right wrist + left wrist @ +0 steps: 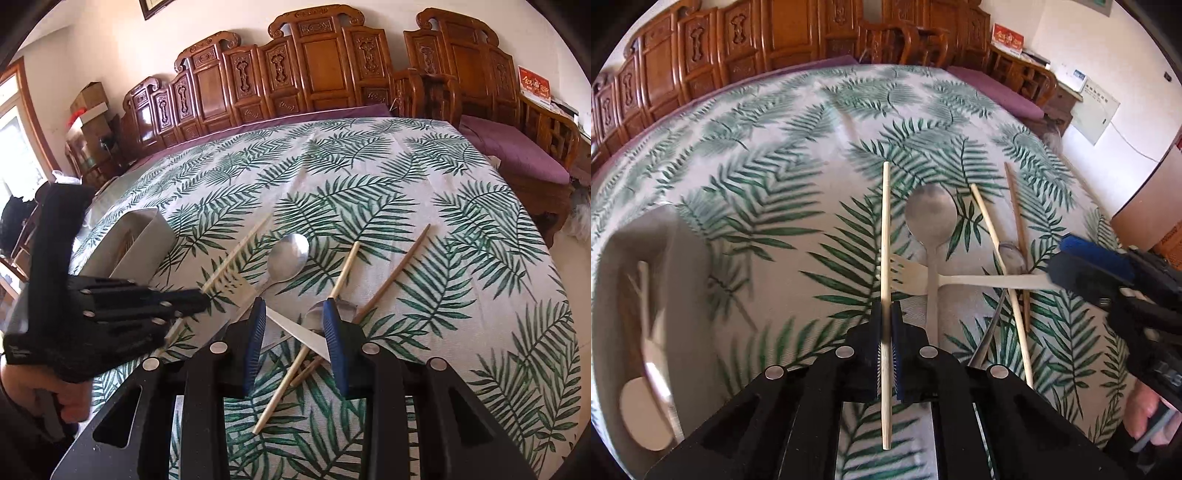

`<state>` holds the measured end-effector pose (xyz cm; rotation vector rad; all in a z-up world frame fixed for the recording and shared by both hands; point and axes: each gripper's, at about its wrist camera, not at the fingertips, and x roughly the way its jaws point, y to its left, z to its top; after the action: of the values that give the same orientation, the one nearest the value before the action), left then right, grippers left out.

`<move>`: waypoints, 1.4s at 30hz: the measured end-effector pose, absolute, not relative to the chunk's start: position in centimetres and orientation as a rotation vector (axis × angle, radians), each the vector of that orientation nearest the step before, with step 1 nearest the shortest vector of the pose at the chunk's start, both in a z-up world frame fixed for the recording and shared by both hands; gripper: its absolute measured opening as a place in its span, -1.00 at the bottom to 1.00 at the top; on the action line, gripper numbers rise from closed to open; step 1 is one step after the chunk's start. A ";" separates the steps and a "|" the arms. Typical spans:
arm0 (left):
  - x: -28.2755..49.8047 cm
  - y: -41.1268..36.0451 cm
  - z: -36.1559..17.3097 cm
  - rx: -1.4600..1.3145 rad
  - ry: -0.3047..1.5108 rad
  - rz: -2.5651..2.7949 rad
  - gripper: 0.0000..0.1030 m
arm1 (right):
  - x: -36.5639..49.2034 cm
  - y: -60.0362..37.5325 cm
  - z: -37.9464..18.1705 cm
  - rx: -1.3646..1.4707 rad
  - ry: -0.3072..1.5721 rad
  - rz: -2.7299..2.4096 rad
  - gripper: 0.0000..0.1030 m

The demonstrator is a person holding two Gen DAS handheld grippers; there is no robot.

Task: Organize utensils
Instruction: 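Grasp the metal spoon with the right tool while the left tool holds the chopstick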

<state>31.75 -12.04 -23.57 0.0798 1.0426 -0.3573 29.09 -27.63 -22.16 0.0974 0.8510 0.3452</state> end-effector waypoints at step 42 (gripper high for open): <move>27.9 -5.9 -18.2 0.027 0.887 -0.370 -0.92 | 31.2 -20.2 -26.3 -0.078 1.007 0.149 -0.54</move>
<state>27.86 -5.89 -18.23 0.0271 0.8870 -0.3698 31.24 -20.20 -26.28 -0.0781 1.0067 0.1488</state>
